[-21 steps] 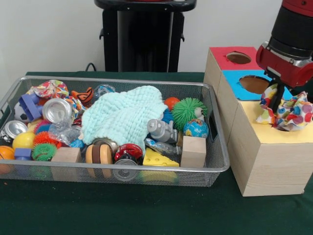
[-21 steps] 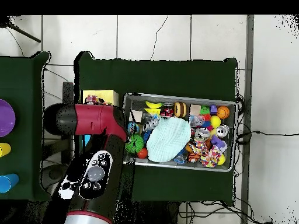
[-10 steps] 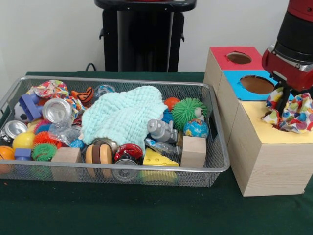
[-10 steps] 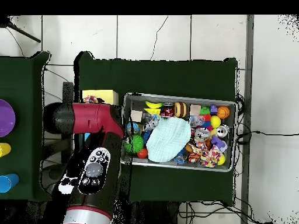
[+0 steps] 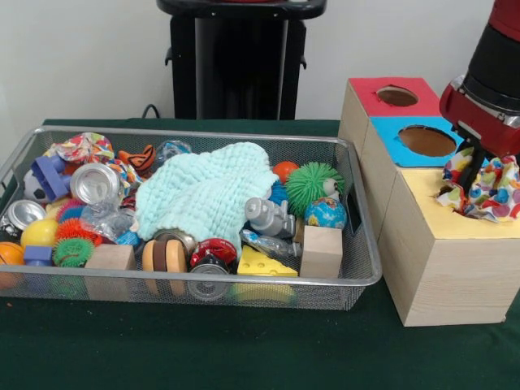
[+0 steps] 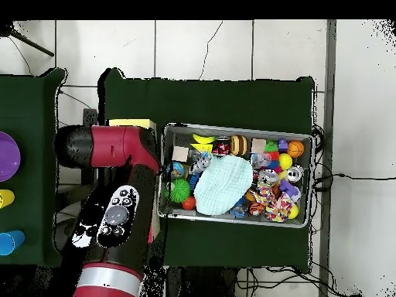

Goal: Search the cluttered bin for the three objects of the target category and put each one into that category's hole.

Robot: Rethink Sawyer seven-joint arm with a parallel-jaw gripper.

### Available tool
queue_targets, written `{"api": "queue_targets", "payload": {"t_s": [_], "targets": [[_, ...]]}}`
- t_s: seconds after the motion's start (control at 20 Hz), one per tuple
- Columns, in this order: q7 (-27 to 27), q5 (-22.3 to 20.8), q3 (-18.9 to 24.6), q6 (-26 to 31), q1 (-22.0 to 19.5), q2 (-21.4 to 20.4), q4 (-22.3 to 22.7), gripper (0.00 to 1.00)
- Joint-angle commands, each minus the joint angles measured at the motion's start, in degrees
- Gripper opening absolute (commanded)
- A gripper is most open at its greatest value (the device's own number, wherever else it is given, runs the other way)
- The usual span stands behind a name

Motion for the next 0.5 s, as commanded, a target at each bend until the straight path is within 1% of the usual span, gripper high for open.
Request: {"api": "queue_targets", "payload": {"t_s": [0.05,0.25,0.5], "targets": [[4.35,-1.44,8.09,-17.64,-1.63,18.34,-4.27,0.0],[6.49,-1.91,6.08,-17.16,-0.43,20.26,-7.21,0.0],[4.84,-2.85,6.27,-18.72,-0.71,20.89,-8.58,0.0]]}}
